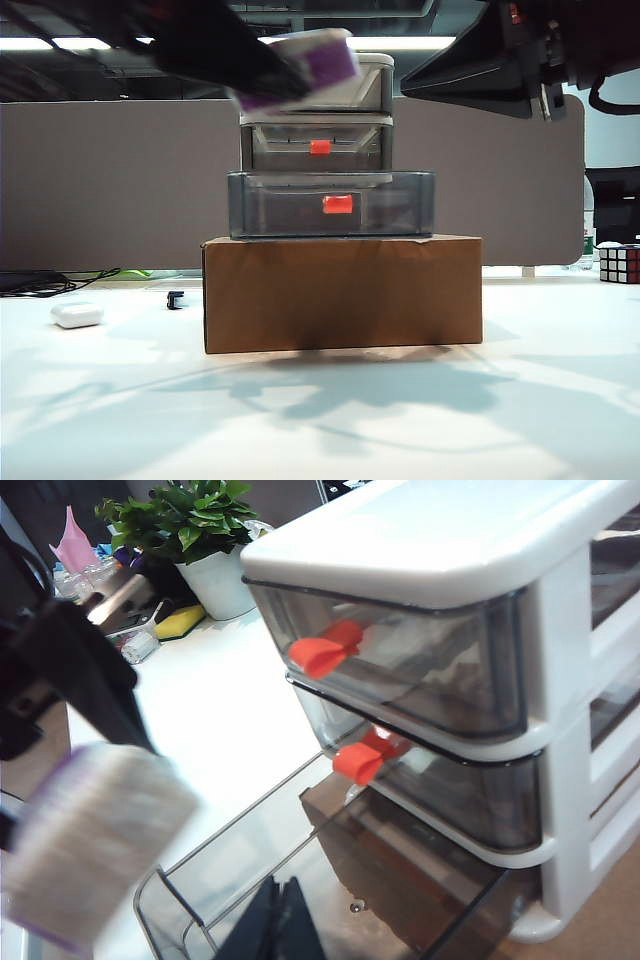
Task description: Open the third layer of the drawer on the table, pick up a pack of napkins on the table and put it in, and finally close the drawer.
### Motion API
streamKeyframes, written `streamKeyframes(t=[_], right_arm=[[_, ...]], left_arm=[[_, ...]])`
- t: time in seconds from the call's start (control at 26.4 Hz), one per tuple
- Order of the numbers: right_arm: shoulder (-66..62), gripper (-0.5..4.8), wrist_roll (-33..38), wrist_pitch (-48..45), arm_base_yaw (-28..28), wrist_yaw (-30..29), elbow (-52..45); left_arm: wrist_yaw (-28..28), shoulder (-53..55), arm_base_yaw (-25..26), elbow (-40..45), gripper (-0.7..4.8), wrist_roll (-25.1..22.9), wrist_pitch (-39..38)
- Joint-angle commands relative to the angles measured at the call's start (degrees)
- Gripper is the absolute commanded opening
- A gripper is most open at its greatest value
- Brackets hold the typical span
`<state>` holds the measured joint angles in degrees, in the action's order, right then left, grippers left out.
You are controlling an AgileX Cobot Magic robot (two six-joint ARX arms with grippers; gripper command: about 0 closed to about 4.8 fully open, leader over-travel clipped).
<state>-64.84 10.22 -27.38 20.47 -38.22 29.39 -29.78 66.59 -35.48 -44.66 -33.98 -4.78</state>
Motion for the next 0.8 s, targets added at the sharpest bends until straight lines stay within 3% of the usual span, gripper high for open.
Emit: streamKeyframes(t=[0.04, 0.19, 0.27, 0.42, 0.64, 0.72, 0.76, 0.8], right_arm=[[0.7, -0.06, 0.3, 0.4, 0.0, -0.5, 0.1], [0.8, -0.06, 0.3, 0.7, -0.2, -0.5, 0.1], [0.8, -0.06, 0.3, 0.7, -0.3, -0.5, 0.1], [0.8, -0.06, 0.3, 0.5, -0.7, -0.5, 0.1], [0.8, -0.06, 0.3, 0.5, -0.7, -0.5, 0.1], [0.8, -0.06, 0.3, 0.5, -0.7, -0.5, 0.1], [0.8, -0.05, 0.3, 0.5, -0.7, -0.5, 0.1], [0.8, -0.05, 0.3, 0.5, -0.7, -0.5, 0.1]], left_arm=[[5.2, 7.6, -2.0, -5.1, 1.52, 0.6, 0.5], [5.6, 13.2, -1.9, -8.9, 1.54, 0.6, 0.1], [5.6, 13.9, -1.9, -8.9, 2.18, 0.6, -0.3], [5.6, 14.2, -1.9, -8.9, 2.50, 0.6, -1.2], [5.6, 14.2, -1.9, -8.9, 2.51, 0.6, -1.6], [5.6, 14.2, -1.9, -8.9, 2.90, 0.6, -1.6], [5.6, 14.2, -1.9, -8.9, 3.60, 0.6, -1.6], [5.7, 14.2, -1.9, -8.9, 3.76, 0.6, -1.6]])
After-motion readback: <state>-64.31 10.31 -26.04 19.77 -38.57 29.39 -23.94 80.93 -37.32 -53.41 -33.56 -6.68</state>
